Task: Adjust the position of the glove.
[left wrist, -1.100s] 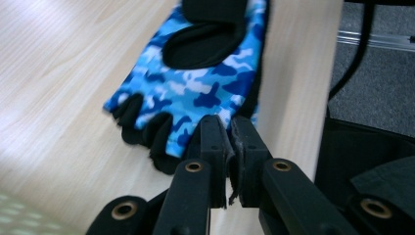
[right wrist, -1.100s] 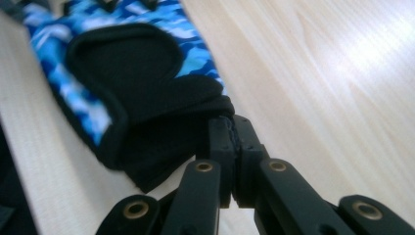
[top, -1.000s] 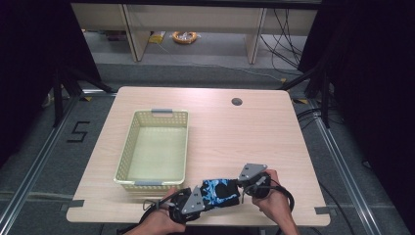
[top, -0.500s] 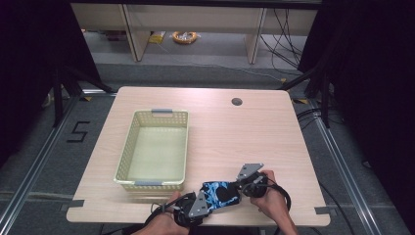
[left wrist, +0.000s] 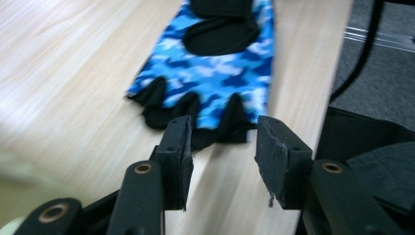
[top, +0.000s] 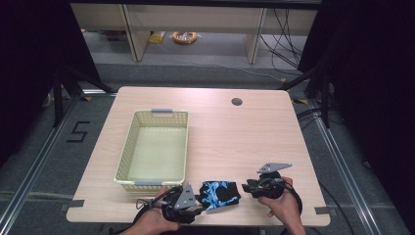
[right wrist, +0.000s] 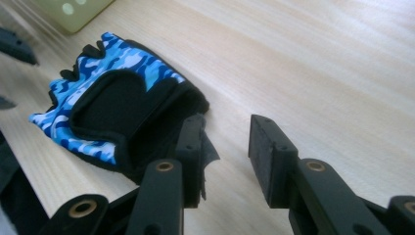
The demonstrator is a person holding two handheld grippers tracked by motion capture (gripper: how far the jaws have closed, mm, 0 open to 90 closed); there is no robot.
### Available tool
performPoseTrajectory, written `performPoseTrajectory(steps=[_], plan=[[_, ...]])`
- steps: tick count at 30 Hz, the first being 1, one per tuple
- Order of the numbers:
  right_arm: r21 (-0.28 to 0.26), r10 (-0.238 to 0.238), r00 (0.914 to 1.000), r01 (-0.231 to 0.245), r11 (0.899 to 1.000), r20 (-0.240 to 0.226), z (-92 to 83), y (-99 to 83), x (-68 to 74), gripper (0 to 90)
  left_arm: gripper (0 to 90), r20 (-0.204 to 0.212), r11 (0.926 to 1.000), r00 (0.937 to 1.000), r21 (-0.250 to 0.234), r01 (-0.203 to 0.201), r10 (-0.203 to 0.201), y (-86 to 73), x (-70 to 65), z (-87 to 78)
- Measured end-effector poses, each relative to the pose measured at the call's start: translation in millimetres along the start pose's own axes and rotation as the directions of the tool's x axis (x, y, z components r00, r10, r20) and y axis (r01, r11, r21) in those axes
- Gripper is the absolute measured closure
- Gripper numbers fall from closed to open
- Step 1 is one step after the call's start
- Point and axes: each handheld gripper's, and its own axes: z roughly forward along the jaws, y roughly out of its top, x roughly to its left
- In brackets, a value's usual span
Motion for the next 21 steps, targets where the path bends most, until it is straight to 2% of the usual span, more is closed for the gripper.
performPoseTrajectory(steps=[1, 2, 3, 4, 6, 8, 9, 10, 11, 12, 13, 14, 17, 19, 20, 21], plan=[[-0.016, 0.014, 0.9999, -0.014, 1.0, -0.004, 2.6, -1.5, 1.1, 67.3, 56.0, -0.002, 0.9999, 0.9999, -0.003, 0.013, -0.013, -0.6, 0.5, 0.0], [0.018, 0.015, 0.9999, -0.014, 1.0, -0.002, 0.7, -0.8, 1.5, 67.1, 55.8, -0.002, 0.9999, 0.9999, 0.002, 0.014, -0.014, -1.3, 2.0, 0.3], [0.02, 0.016, 0.9998, -0.016, 1.0, -0.009, 1.7, -1.1, 1.9, 66.9, 55.6, -0.019, 0.9998, 0.9997, 0.013, 0.013, -0.012, -1.4, 3.2, 0.4], [-0.01, 0.022, 0.9995, -0.023, 1.0, -0.021, 5.1, -2.0, 2.2, 66.7, 55.6, -0.012, 0.9998, 0.9998, 0.01, 0.015, -0.015, -1.3, 3.7, 2.4], [0.008, 0.031, 0.9989, -0.031, 0.999, -0.034, 4.7, -1.3, 2.6, 66.5, 55.9, -0.021, 0.9996, 0.9997, 0.025, 0.014, -0.013, -0.7, 3.5, 5.1], [-0.001, 0.044, 0.9975, -0.044, 0.999, -0.056, 6.9, -1.4, 3.8, 66.1, 56.0, -0.018, 0.999, 0.9997, 0.041, 0.016, -0.015, -0.3, 4.3, 8.7], [0.016, 0.047, 0.9965, -0.046, 0.999, -0.07, 6.2, -1.0, 3.2, 65.9, 56.3, -0.015, 0.9987, 0.9997, 0.048, 0.017, -0.017, 0.1, 5.0, 11.9], [0.024, 0.085, 0.9939, -0.084, 0.996, -0.07, 6.5, -1.2, 6.0, 65.4, 56.2, -0.019, 0.9983, 0.9998, 0.057, 0.012, -0.011, 0.5, 6.1, 13.4], [-0.021, 0.073, 0.9948, -0.074, 0.997, -0.071, 10.3, -2.2, 4.7, 65.4, 56.1, -0.02, 0.9983, 0.9997, 0.058, 0.011, -0.01, 0.5, 6.6, 14.8], [-0.015, 0.073, 0.9948, -0.075, 0.997, -0.071, 10.2, -2.1, 4.6, 65.3, 56.1, -0.023, 0.9984, 0.9996, 0.054, 0.014, -0.013, 0.7, 6.2, 16.4], [-0.012, 0.074, 0.9947, -0.075, 0.997, -0.072, 10.5, -2.0, 4.6, 65.2, 56.0, -0.018, 0.9973, 0.9998, 0.073, -0.001, 0.003, 1.2, 7.5, 16.0], [-0.014, 0.078, 0.9941, -0.079, 0.997, -0.076, 11.0, -1.9, 4.6, 65.1, 55.6, -0.021, 0.9983, 0.9995, 0.053, 0.022, -0.021, 0.7, 6.3, 19.1], [0.007, 0.095, 0.9889, -0.095, 0.995, -0.114, 12.8, -0.5, 4.5, 64.6, 55.3, -0.012, 0.9977, 0.9999, 0.067, 0.001, 0.0, 0.9, 5.2, 22.3], [0.011, 0.091, 0.9885, -0.09, 0.996, -0.121, 16.4, 0.4, 5.7, 64.8, 55.1, -0.006, 0.9981, 1.0, 0.061, 0.008, -0.008, 2.1, 3.5, 24.5], [0.021, 0.09, 0.9902, -0.088, 0.996, -0.107, 17.8, 1.0, 7.0, 64.9, 55.1, -0.011, 0.9977, 0.9999, 0.068, 0.003, -0.002, 3.2, 3.2, 25.0], [0.033, 0.098, 0.9881, -0.094, 0.995, -0.119, 20.0, 1.3, 8.3, 65.3, 55.0, -0.009, 0.9975, 1.0, 0.07, 0.003, -0.002, 4.2, 3.0, 25.9]])
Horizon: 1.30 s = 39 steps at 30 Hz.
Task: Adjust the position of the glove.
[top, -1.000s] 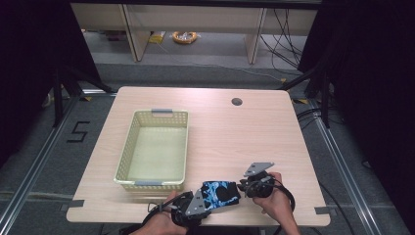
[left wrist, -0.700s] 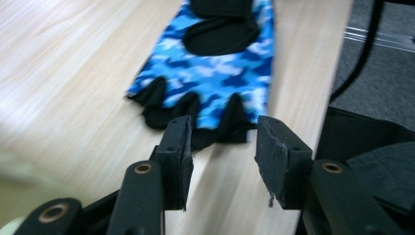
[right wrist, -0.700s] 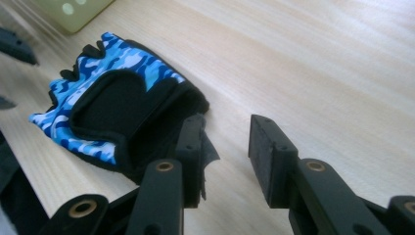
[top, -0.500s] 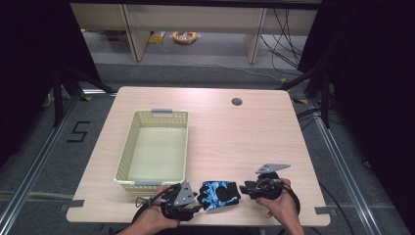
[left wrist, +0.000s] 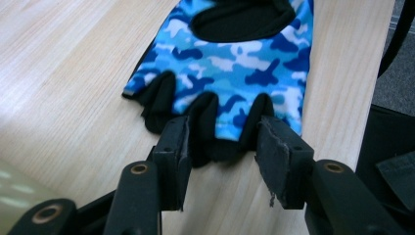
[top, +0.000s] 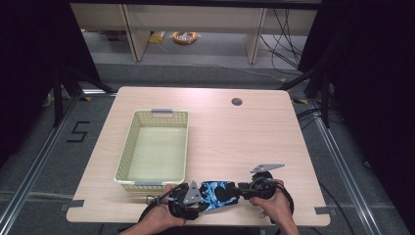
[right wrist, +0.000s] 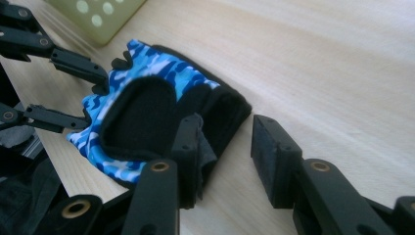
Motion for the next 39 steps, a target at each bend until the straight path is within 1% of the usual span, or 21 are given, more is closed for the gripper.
performPoseTrajectory(steps=[2, 3, 5, 7, 8, 10, 11, 14, 15, 17, 18, 22, 24, 25, 29, 33, 34, 35, 36, 37, 39], plan=[[0.014, 0.002, 1.0, -0.002, 1.0, -0.007, 4.8, -0.3, 1.2, 65.8, 54.4, 0.003, 0.9999, 0.9999, -0.004, 0.01, -0.01, 1.6, -0.3, 1.9], [0.02, 0.004, 0.9999, -0.004, 1.0, 0.011, 5.8, -0.6, 1.6, 65.8, 54.5, -0.004, 1.0, 1.0, -0.004, 0.007, -0.007, 1.9, -0.7, 1.7], [0.02, 0.016, 0.9998, -0.016, 1.0, 0.011, 7.3, -1.5, 1.7, 66.3, 54.2, -0.006, 1.0, 1.0, 0.006, 0.004, -0.004, 1.9, 0.9, 2.0], [0.019, 0.026, 0.9996, -0.026, 0.999, -0.01, 8.7, -2.3, 1.0, 67.4, 52.5, -0.006, 0.9999, 0.9999, 0.004, 0.01, -0.01, 2.4, 1.8, 1.6], [0.011, 0.033, 0.9992, -0.033, 0.999, -0.021, 9.8, -3.0, 0.8, 67.5, 50.2, -0.008, 0.9994, 0.9994, 0.007, 0.034, -0.034, 2.0, 2.1, 2.2], [0.003, 0.054, 0.998, -0.054, 0.999, -0.031, 11.1, -3.7, 0.8, 68.6, 48.3, -0.012, 0.999, 0.999, 0.004, 0.044, -0.044, 1.6, 4.2, 3.2], [-0.001, 0.071, 0.996, -0.072, 0.997, -0.053, 12.0, -4.1, 1.7, 68.8, 48.4, -0.004, 0.9989, 0.9989, 0.009, 0.047, -0.047, 1.8, 4.2, 2.4], [-0.002, 0.063, 0.9971, -0.063, 0.998, -0.043, 12.4, -5.0, 0.9, 73.2, 54.1, 0.029, 0.9996, 0.9992, -0.003, 0.028, -0.028, 2.2, 5.7, 3.0], [-0.002, 0.07, 0.9953, -0.07, 0.998, -0.067, 13.3, -5.9, 0.0, 75.7, 55.9, 0.039, 0.9986, 0.9979, -0.001, 0.052, -0.052, 1.7, 4.9, 3.0], [-0.002, 0.105, 0.9916, -0.105, 0.994, -0.076, 13.8, -7.9, 1.5, 78.3, 59.5, 0.043, 0.9989, 0.998, 0.002, 0.046, -0.046, 1.9, 5.6, 2.6], [-0.011, 0.071, 0.9949, -0.072, 0.997, -0.072, 14.2, -7.9, -0.7, 78.8, 60.8, 0.035, 0.9993, 0.9987, 0.008, 0.037, -0.037, 2.0, 6.7, 2.4], [-0.015, 0.066, 0.9939, -0.068, 0.998, -0.088, 15.2, -9.2, -0.6, 82.8, 72.8, 0.028, 0.9994, 0.9991, -0.015, 0.032, -0.031, 1.3, 5.0, 3.2], [-0.026, 0.058, 0.9935, -0.06, 0.998, -0.098, 15.4, -9.9, -0.9, 86.1, 76.1, 0.019, 0.9999, 0.9998, -0.011, 0.007, -0.007, 2.2, 3.3, 2.7], [-0.022, 0.051, 0.9941, -0.054, 0.998, -0.095, 14.6, -9.7, -0.8, 86.4, 77.7, 0.003, 0.9999, 0.9999, -0.005, 0.011, -0.011, 1.8, 1.6, 2.4], [-0.036, 0.031, 0.9961, -0.034, 0.999, -0.083, 13.5, -10.0, -1.1, 87.2, 80.0, -0.009, 1.0, 1.0, -0.009, 0.004, -0.004, 1.5, 1.9, 2.0], [-0.061, 0.027, 0.9935, -0.034, 0.998, -0.11, 11.5, -10.0, -2.3, 87.5, 81.2, -0.026, 0.9999, 0.9997, -0.01, 0.001, -0.001, 0.6, 6.7, 0.7], [-0.067, 0.021, 0.9945, -0.028, 0.997, -0.103, 9.4, -9.3, -1.8, 87.5, 81.4, -0.025, 0.9998, 0.9995, -0.008, -0.019, 0.018, 1.0, 8.2, -0.5], [-0.073, 0.019, 0.9952, -0.027, 0.997, -0.096, 8.2, -9.1, -0.9, 87.5, 81.4, -0.015, 0.9999, 0.9999, -0.011, -0.001, 0.001, 0.7, 7.6, -0.5], [-0.083, 0.018, 0.993, -0.028, 0.996, -0.117, 7.7, -9.0, -0.2, 87.5, 81.5, -0.024, 0.9997, 0.9997, -0.024, 0.006, -0.006, 0.8, 6.8, -0.7], [-0.092, 0.012, 0.9927, -0.023, 0.995, -0.12, 6.8, -9.0, 0.0, 87.5, 81.5, -0.037, 0.9998, 0.9993, -0.013, -0.012, 0.012, 1.2, 7.5, -2.3], [-0.091, 0.009, 0.9938, -0.019, 0.996, -0.11, 4.1, -8.9, 1.8, 87.5, 81.5, -0.028, 0.9997, 0.9996, -0.026, -0.005, 0.004, 1.8, 5.7, -3.2]])
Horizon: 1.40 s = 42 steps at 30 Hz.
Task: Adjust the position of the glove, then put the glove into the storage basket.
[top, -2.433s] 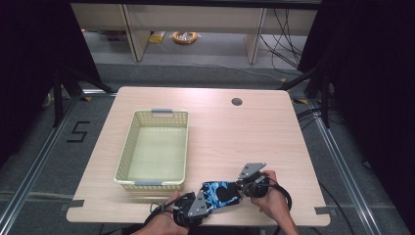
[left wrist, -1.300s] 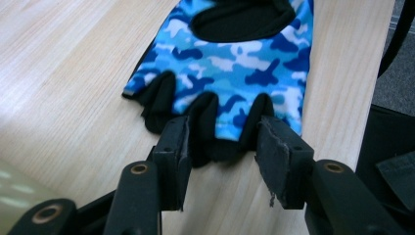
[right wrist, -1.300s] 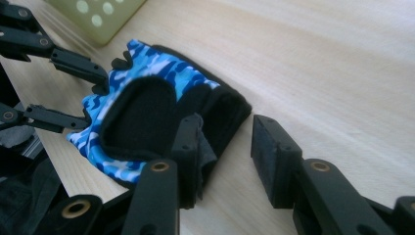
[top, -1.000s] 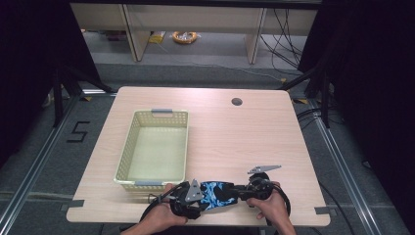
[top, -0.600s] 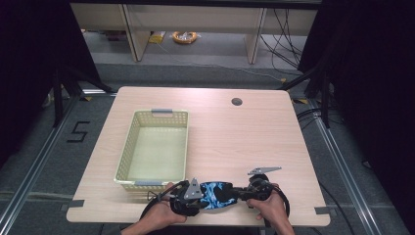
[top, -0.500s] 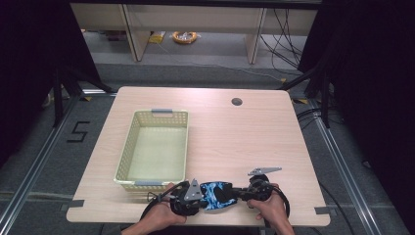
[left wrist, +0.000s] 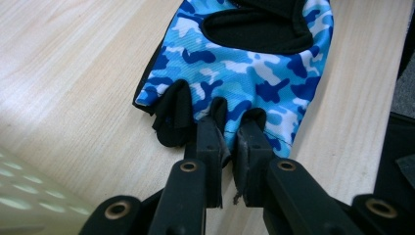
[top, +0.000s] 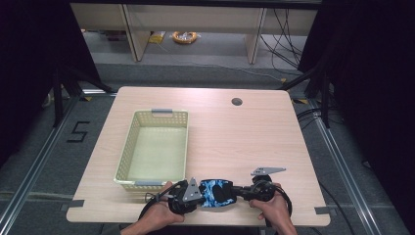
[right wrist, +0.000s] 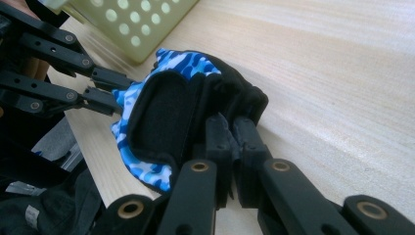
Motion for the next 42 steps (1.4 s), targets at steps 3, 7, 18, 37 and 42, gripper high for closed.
performPoseTrajectory(steps=[3, 7, 18, 37, 42], plan=[[-0.019, -0.006, 0.9999, 0.006, 1.0, -0.008, -3.1, 0.4, 1.8, 87.5, 81.4, -0.004, 0.9999, 1.0, -0.011, -0.001, 0.001, 0.9, 0.0, -0.9], [-0.041, 0.007, 0.9999, -0.007, 0.999, -0.014, -5.5, 0.9, 6.6, 87.5, 81.4, -0.015, 0.9998, 0.9998, -0.009, -0.015, 0.015, 2.2, 2.1, -5.2], [-0.038, 0.011, 0.9999, -0.011, 0.999, -0.009, -7.8, 2.6, 17.2, 87.5, 81.2, -0.019, 0.9991, 0.9992, -0.019, -0.037, 0.036, 1.1, -1.3, -12.5], [-0.15, -0.049, 0.9974, 0.04, 0.988, -0.053, -31.8, 26.9, 41.6, 87.5, 81.4, -0.068, 0.9942, 0.9976, -0.106, -0.018, 0.011, 23.3, 11.1, -52.6], [-0.177, -0.102, 0.9933, 0.091, 0.98, -0.054, -31.8, 42.4, 47.9, 87.5, 81.5, -0.098, 0.9932, 0.9948, -0.11, -0.038, 0.028, 29.5, 21.3, -68.2]])
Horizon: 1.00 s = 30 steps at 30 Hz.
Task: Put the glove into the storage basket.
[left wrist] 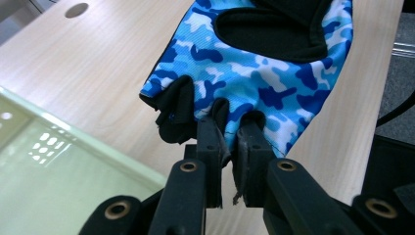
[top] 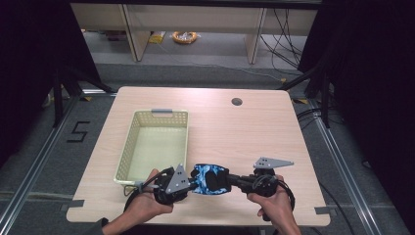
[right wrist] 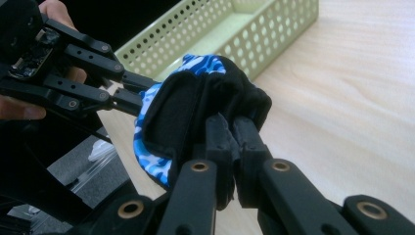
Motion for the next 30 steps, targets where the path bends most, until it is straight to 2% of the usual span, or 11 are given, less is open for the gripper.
performPoseTrajectory(steps=[1, 5, 6, 8, 14, 17, 20, 26, 28, 29, 30], plan=[[0.013, 0.05, 0.9988, -0.05, 0.999, 0.004, -1.1, 3.8, 5.3, 87.5, 81.5, -0.002, 1.0, 1.0, 0.004, -0.002, 0.002, 0.8, 1.4, -1.6], [-0.004, -0.02, 0.9998, 0.02, 1.0, 0.003, 3.5, 25.2, 9.2, 87.5, 81.5, -0.043, 1.0, 0.999, -0.005, -0.008, 0.008, 6.5, 13.1, -12.9], [-0.001, -0.014, 0.9999, 0.014, 1.0, 0.004, 4.4, 29.8, 11.7, 87.5, 81.5, -0.052, 0.9998, 0.9984, 0.006, -0.021, 0.021, 7.8, 18.1, -17.2], [-0.018, -0.063, 0.998, 0.063, 0.998, 0.0, 8.9, 42.4, 12.6, 87.5, 81.5, -0.067, 1.0, 0.9977, -0.008, -0.005, 0.005, 8.7, 25.4, -22.6], [-0.015, -0.065, 0.9977, 0.065, 0.998, -0.017, 24.9, 69.1, 21.6, 87.5, 81.5, -0.091, 0.9999, 0.9958, -0.004, 0.011, -0.011, 5.4, 47.4, -38.1], [-0.009, -0.061, 0.9978, 0.061, 0.998, -0.027, 34.9, 75.3, 26.4, 87.5, 81.5, -0.094, 0.9999, 0.9955, 0.004, 0.016, -0.016, 0.3, 55.4, -42.7], [0.001, -0.078, 0.9963, 0.078, 0.997, -0.036, 45.4, 80.6, 28.0, 87.5, 81.5, -0.095, 0.9986, 0.9941, 0.006, 0.052, -0.051, -7.7, 59.6, -45.8], [0.024, -0.071, 0.9963, 0.072, 0.997, -0.048, 63.9, 86.6, 30.4, 87.6, 81.5, -0.116, 0.998, 0.9922, 0.039, 0.05, -0.046, -17.4, 71.1, -53.9], [0.022, -0.086, 0.9948, 0.088, 0.996, -0.055, 71.5, 88.9, 30.4, 87.5, 81.5, -0.125, 0.996, 0.9887, 0.023, 0.086, -0.083, -19.9, 72.1, -54.2], [0.039, -0.058, 0.9973, 0.059, 0.997, -0.045, 72.7, 90.0, 33.5, 87.5, 81.5, -0.129, 0.9978, 0.9899, 0.024, 0.062, -0.059, -20.5, 74.8, -55.4], [0.033, -0.068, 0.9965, 0.07, 0.997, -0.048, 75.8, 90.8, 33.0, 87.5, 81.5, -0.13, 0.9971, 0.9898, 0.042, 0.063, -0.057, -21.4, 77.0, -57.3]])
